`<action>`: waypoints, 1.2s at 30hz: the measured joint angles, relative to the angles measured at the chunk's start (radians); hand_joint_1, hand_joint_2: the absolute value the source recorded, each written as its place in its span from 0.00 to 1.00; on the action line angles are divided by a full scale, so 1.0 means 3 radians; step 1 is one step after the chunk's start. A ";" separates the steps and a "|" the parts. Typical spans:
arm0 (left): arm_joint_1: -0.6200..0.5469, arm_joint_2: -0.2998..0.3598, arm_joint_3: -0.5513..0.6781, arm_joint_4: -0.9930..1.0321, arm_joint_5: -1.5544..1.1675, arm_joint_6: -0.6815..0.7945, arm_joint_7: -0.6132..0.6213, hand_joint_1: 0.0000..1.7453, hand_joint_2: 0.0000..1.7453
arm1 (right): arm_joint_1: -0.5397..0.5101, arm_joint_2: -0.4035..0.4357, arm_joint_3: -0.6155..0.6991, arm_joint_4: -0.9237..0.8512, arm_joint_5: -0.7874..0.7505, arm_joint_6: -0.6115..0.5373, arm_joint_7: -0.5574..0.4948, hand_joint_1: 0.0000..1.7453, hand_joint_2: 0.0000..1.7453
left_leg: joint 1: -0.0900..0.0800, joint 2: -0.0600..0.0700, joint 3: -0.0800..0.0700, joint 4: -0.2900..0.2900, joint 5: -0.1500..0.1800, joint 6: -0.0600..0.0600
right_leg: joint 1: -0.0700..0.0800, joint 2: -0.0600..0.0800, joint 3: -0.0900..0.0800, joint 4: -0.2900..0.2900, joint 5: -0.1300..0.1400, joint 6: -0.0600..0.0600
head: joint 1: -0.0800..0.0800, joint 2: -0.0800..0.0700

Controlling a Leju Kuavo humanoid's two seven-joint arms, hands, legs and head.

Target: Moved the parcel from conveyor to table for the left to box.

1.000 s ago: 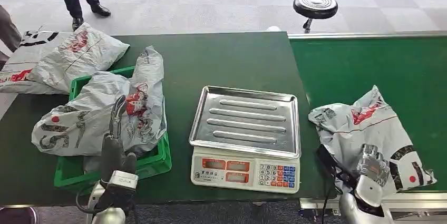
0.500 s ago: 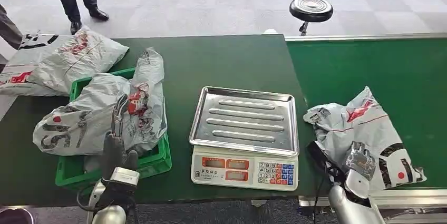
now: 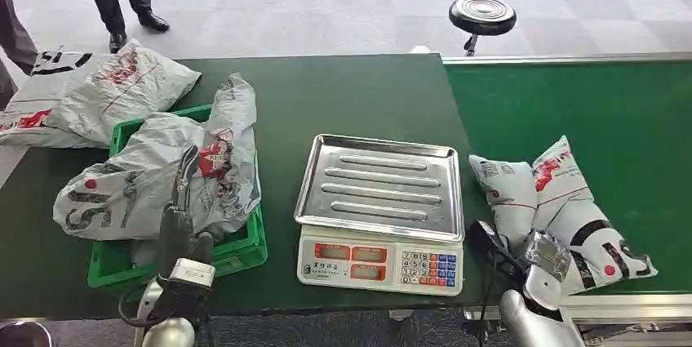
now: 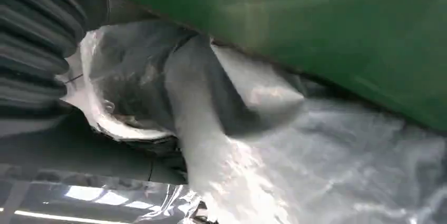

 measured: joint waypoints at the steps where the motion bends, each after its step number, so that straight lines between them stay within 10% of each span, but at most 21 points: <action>1: 0.0000 0.0000 0.0000 0.0000 0.0011 -0.0005 -0.0003 0.00 0.00 | 0.0000 0.0006 0.0003 0.0001 0.0000 -0.0041 0.0000 1.00 1.00 | 0.0000 0.0000 -0.0002 0.0000 0.0000 0.0000 | 0.0000 0.0000 -0.0002 0.0000 0.0000 0.0000 | 0.0000 0.0000; 36: 0.0007 -0.0013 0.0000 -0.0031 0.0037 -0.0022 -0.0041 0.00 0.00 | -0.0022 0.0036 0.0059 0.0005 0.0029 -0.0077 0.0060 1.00 1.00 | 0.0001 0.0000 -0.0016 -0.0001 -0.0003 -0.0002 | 0.0002 -0.0001 -0.0017 0.0001 -0.0004 -0.0003 | 0.0000 0.0000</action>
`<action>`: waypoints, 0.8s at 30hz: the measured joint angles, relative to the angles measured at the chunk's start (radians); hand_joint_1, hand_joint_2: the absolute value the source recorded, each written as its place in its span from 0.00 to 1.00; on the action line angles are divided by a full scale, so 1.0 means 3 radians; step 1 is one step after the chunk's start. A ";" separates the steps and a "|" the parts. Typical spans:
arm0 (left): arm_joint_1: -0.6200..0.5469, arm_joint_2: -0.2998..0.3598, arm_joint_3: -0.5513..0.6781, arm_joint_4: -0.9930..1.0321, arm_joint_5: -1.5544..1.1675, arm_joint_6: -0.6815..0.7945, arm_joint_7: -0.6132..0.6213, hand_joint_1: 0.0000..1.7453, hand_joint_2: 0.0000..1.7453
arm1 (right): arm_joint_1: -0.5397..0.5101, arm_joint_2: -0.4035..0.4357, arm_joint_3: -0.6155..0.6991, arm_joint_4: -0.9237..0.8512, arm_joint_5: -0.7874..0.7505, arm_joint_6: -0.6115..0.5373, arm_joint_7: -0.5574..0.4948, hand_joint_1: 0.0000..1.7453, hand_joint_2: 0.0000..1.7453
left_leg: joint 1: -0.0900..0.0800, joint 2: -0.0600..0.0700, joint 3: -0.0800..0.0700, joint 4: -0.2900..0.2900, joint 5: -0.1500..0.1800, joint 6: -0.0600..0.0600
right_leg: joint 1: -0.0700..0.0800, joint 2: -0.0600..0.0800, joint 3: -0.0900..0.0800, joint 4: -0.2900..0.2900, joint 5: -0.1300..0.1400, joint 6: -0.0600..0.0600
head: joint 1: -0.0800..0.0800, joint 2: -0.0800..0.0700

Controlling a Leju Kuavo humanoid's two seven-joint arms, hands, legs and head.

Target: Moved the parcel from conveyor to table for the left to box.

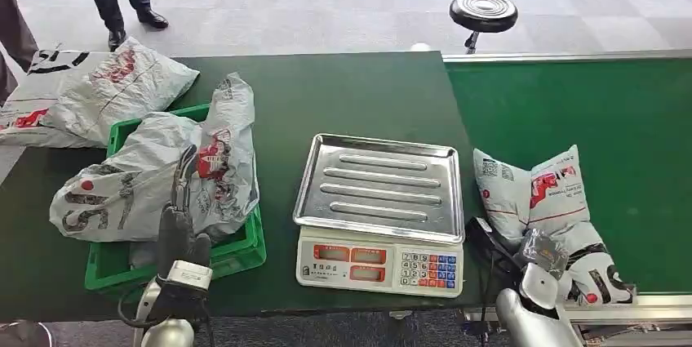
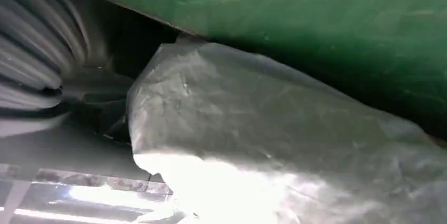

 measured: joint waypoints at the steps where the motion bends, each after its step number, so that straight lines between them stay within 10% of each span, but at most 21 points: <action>1: 0.0002 -0.0004 0.0000 -0.0005 0.0000 0.0001 -0.0003 0.00 0.00 | 0.0000 0.0000 0.0000 0.0000 0.0001 -0.0017 -0.0005 1.00 1.00 | 0.0000 0.0000 0.0000 0.0000 0.0000 0.0000 | 0.0000 0.0000 0.0000 0.0000 0.0000 0.0000 | 0.0000 0.0000; 7: 0.0090 -0.0066 0.0003 -0.0086 -0.0212 0.0488 -0.0202 0.00 0.00 | 0.0278 0.0034 -0.0006 -0.1018 -0.0352 -0.1235 -0.0683 1.00 1.00 | -0.0004 -0.0005 -0.0020 0.0000 0.0006 -0.0003 | -0.0004 -0.0003 -0.0023 0.0005 0.0002 0.0000 | 0.0000 0.0000; 24: 0.0108 -0.0089 0.0003 -0.0098 -0.0019 0.0413 -0.0223 0.00 0.00 | 0.0554 0.0055 0.0065 -0.2435 -0.0406 -0.1308 -0.0851 1.00 1.00 | -0.0004 -0.0021 -0.0029 0.0000 0.0005 -0.0002 | -0.0004 -0.0015 -0.0024 0.0005 -0.0004 0.0001 | 0.0000 0.0000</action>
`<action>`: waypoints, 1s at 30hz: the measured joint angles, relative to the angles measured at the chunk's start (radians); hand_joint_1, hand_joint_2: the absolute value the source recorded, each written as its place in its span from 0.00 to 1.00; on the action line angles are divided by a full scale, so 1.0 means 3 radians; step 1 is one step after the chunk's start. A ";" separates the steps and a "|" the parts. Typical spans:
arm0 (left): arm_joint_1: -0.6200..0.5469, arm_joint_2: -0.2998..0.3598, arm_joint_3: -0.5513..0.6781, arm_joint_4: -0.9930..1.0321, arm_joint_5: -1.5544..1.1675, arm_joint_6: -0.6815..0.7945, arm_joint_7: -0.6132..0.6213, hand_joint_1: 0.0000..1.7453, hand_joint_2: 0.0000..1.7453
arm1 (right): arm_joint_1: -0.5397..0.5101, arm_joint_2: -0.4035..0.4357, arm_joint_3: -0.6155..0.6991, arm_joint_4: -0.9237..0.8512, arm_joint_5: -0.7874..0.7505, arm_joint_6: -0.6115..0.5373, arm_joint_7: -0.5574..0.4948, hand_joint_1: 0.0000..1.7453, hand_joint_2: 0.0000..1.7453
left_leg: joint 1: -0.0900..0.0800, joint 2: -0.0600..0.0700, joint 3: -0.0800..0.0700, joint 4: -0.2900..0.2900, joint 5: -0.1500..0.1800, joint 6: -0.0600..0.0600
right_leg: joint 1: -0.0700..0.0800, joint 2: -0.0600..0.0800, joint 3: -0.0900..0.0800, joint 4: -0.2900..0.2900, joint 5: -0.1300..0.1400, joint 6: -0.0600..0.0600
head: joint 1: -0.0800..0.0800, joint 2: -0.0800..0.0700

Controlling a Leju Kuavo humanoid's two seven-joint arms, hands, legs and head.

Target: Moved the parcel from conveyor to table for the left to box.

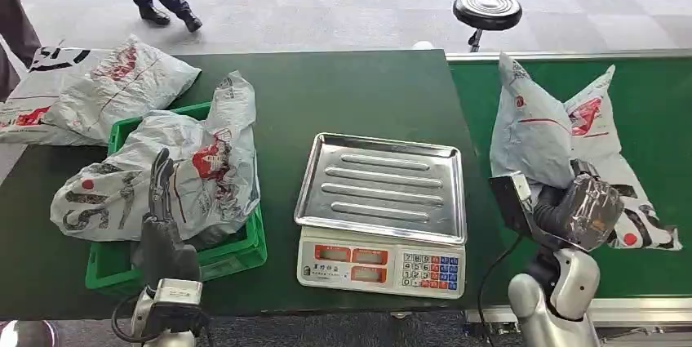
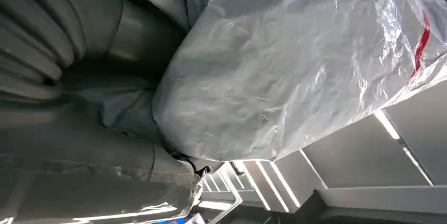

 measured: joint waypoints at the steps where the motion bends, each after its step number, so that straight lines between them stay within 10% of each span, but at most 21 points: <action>1: 0.0000 0.0000 0.0000 0.0001 0.0014 -0.0003 -0.0006 0.00 0.00 | 0.0003 0.0000 0.0013 -0.0017 -0.0013 -0.0004 -0.0010 1.00 1.00 | 0.0000 0.0000 0.0000 0.0000 0.0000 0.0000 | 0.0000 0.0000 0.0000 0.0000 0.0000 0.0000 | 0.0000 0.0000; 30: -0.0109 -0.0006 -0.0010 0.0067 0.0033 -0.0028 -0.0031 0.00 0.00 | -0.0178 0.0115 0.0340 0.0087 -0.0267 0.0319 -0.0315 1.00 1.00 | 0.0001 0.0003 -0.0002 -0.0001 0.0002 -0.0002 | 0.0001 0.0002 -0.0002 0.0002 0.0001 -0.0001 | 0.0000 0.0000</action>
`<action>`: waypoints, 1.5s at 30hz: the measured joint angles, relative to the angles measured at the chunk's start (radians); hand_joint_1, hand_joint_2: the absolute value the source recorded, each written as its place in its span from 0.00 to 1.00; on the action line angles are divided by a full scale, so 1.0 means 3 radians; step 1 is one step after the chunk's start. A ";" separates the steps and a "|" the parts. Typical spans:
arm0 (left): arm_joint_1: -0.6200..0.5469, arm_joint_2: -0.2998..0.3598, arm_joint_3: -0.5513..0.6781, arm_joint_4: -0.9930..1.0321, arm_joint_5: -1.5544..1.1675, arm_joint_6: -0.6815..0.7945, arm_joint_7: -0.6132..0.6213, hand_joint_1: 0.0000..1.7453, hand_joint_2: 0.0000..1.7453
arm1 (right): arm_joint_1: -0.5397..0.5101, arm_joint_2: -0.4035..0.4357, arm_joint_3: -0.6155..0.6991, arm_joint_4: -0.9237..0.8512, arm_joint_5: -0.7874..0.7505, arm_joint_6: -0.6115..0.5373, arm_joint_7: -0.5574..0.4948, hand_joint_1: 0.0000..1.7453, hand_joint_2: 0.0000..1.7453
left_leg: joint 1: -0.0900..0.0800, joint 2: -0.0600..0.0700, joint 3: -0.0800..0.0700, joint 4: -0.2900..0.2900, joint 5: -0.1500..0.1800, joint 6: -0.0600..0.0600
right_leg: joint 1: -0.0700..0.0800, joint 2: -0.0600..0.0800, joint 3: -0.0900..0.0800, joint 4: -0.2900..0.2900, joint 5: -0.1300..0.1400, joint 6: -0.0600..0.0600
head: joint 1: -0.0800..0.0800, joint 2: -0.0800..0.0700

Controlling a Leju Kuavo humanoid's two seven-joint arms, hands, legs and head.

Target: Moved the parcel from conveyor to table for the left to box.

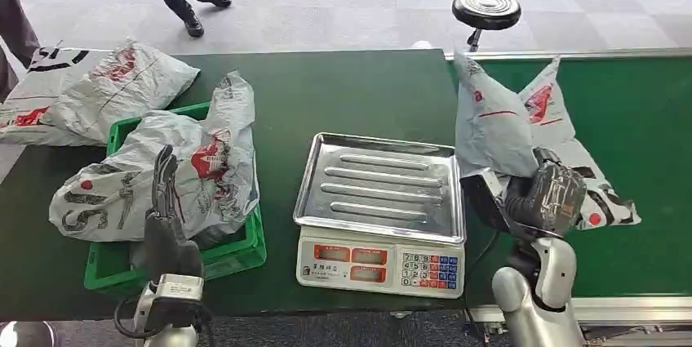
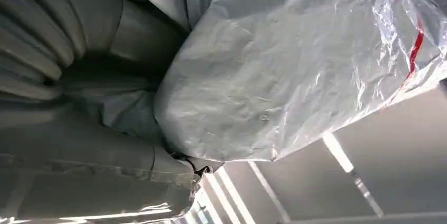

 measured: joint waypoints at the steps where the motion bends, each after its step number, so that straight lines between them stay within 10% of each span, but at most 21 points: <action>1: -0.0026 -0.0001 -0.0005 0.0018 0.0000 0.0011 -0.0004 0.00 0.00 | -0.0061 0.0042 0.0071 0.0079 -0.0037 0.0025 -0.0045 1.00 1.00 | 0.0001 -0.0001 0.0000 0.0000 0.0002 -0.0002 | 0.0000 0.0000 -0.0001 0.0001 0.0000 0.0000 | 0.0000 0.0000; 45: -0.0129 -0.0109 -0.0027 0.0173 0.0039 -0.0201 0.0018 0.00 0.00 | -0.0331 0.0337 0.1168 0.0474 -0.0538 0.1165 0.0097 1.00 1.00 | 0.0001 -0.0004 -0.0006 0.0000 0.0002 -0.0003 | 0.0000 -0.0001 -0.0008 0.0002 -0.0001 -0.0002 | 0.0000 0.0000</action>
